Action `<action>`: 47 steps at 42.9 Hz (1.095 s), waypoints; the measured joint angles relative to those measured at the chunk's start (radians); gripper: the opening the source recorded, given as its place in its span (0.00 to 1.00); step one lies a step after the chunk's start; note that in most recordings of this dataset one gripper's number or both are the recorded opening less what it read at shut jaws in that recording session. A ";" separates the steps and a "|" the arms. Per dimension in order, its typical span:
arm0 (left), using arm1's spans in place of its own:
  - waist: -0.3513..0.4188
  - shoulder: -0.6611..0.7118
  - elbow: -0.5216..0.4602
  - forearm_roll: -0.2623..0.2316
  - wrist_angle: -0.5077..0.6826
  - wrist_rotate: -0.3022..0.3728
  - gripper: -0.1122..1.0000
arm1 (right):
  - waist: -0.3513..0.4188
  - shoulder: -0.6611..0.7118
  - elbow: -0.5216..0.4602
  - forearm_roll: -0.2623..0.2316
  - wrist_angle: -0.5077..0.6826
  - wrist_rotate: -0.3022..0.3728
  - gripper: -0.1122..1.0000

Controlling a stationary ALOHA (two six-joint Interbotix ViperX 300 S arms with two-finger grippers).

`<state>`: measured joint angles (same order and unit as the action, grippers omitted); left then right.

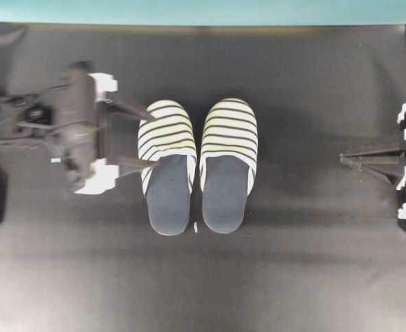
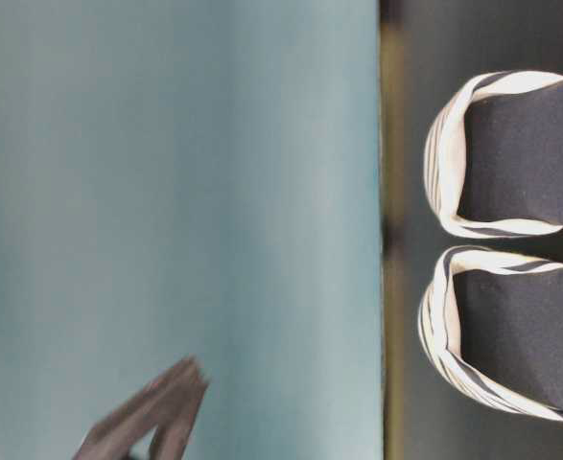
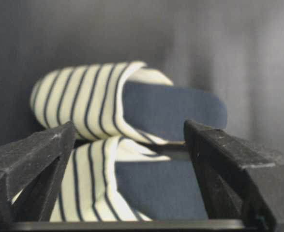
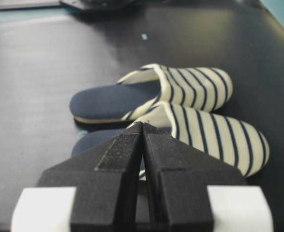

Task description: Arrange the slippers with the left arm.

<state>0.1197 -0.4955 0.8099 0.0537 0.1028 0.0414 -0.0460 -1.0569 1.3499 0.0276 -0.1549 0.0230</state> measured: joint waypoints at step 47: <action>-0.009 -0.301 0.232 0.000 -0.064 -0.005 0.88 | 0.000 -0.017 0.031 0.002 0.077 0.000 0.11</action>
<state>0.1104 -0.7961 1.0416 0.0537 0.0383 0.0368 -0.0460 -1.0738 1.3806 0.0291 -0.0782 0.0230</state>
